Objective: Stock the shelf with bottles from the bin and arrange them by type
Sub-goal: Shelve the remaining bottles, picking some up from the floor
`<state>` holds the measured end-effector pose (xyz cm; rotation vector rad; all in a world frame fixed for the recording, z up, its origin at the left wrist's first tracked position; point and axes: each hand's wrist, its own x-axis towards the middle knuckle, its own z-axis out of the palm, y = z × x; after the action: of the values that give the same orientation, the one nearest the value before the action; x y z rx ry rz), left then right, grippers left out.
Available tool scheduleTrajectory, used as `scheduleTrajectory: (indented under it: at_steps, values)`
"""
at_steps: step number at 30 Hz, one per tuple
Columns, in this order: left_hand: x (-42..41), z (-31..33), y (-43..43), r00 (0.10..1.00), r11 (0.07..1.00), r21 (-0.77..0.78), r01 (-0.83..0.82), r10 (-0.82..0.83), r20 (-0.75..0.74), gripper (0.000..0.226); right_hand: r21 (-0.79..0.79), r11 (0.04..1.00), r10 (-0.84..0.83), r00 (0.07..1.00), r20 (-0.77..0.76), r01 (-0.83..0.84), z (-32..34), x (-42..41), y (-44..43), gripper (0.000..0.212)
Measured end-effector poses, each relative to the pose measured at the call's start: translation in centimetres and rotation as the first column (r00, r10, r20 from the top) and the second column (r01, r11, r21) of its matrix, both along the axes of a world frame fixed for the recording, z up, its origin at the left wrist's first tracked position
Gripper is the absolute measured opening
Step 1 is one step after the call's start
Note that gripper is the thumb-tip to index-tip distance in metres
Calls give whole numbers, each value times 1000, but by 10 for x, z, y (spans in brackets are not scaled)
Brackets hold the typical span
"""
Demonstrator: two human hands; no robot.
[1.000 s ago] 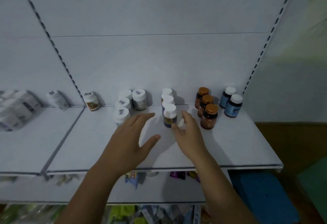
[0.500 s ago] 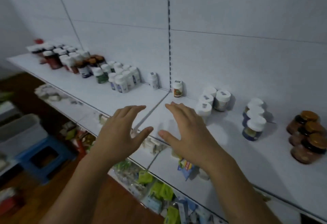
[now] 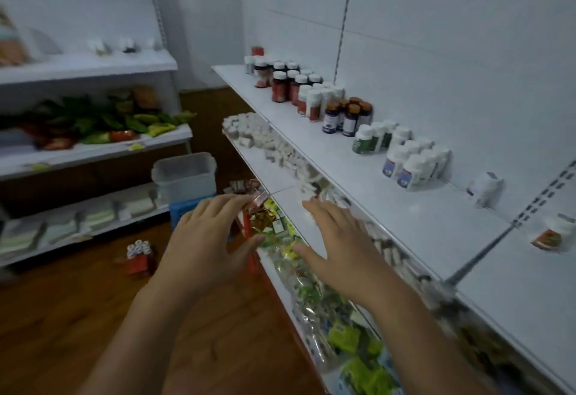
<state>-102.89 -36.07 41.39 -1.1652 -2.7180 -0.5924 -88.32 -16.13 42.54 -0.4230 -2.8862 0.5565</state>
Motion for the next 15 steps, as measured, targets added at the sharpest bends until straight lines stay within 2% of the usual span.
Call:
scheduleTrajectory:
  at_steps: [4, 15]
  values:
    - [-63, -3, -53, 994, 994, -14, -106, 106, 13, 83, -11, 997, 73, 997, 17, -72, -1, -87, -42, 73]
    - [-206, -31, -139, 939, 941, -24, -338, 338, 67, 80, -66, 957, 286, 956, 68, -281, -33, -283, -107, 72]
